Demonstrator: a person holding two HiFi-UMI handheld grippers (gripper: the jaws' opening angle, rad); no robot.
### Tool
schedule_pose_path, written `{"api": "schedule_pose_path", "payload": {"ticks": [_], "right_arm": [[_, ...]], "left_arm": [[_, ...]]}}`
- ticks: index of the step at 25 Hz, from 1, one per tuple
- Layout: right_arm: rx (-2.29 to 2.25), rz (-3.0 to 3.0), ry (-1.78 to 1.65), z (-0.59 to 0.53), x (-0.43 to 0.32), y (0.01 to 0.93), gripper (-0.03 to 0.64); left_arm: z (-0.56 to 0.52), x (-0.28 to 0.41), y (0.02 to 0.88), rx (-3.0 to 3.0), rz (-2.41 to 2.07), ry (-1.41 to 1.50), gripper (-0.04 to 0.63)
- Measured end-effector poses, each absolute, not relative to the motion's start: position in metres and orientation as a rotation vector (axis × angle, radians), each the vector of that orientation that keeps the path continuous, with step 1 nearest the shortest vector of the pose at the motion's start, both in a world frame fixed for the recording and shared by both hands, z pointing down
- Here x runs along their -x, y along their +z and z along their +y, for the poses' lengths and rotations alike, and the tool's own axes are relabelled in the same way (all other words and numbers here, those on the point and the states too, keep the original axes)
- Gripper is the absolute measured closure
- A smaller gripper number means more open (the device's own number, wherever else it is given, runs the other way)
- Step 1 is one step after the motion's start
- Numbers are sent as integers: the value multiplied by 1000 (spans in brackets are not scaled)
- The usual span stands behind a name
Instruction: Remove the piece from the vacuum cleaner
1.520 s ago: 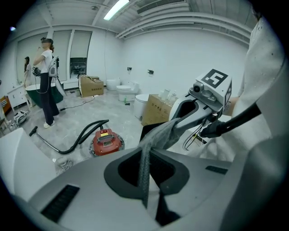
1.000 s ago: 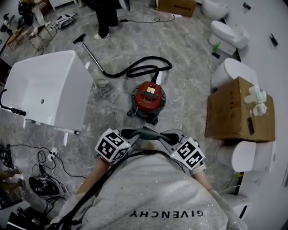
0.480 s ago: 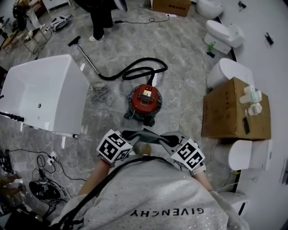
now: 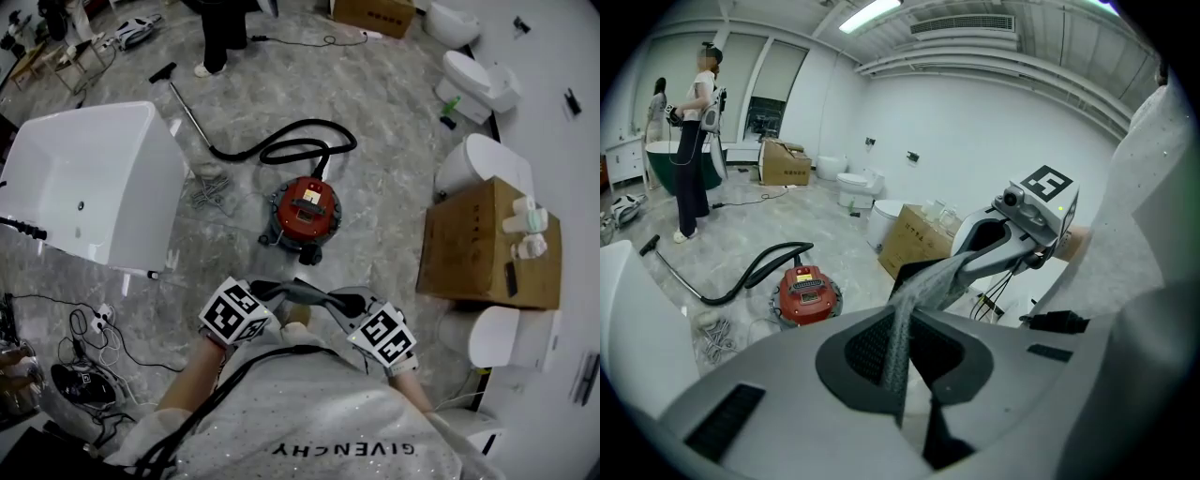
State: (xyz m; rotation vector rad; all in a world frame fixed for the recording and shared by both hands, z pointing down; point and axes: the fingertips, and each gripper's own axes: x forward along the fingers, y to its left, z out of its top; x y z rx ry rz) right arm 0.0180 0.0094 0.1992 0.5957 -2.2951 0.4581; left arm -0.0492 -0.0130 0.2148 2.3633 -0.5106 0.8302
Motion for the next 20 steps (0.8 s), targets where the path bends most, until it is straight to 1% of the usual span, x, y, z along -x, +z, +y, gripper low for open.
{"api": "schedule_pose_path", "payload": {"ticks": [20], "right_arm": [[-551,-2245,529,35,-18,229,581]], "left_arm": [[16,49,247,-2278,-461,914,560]]}}
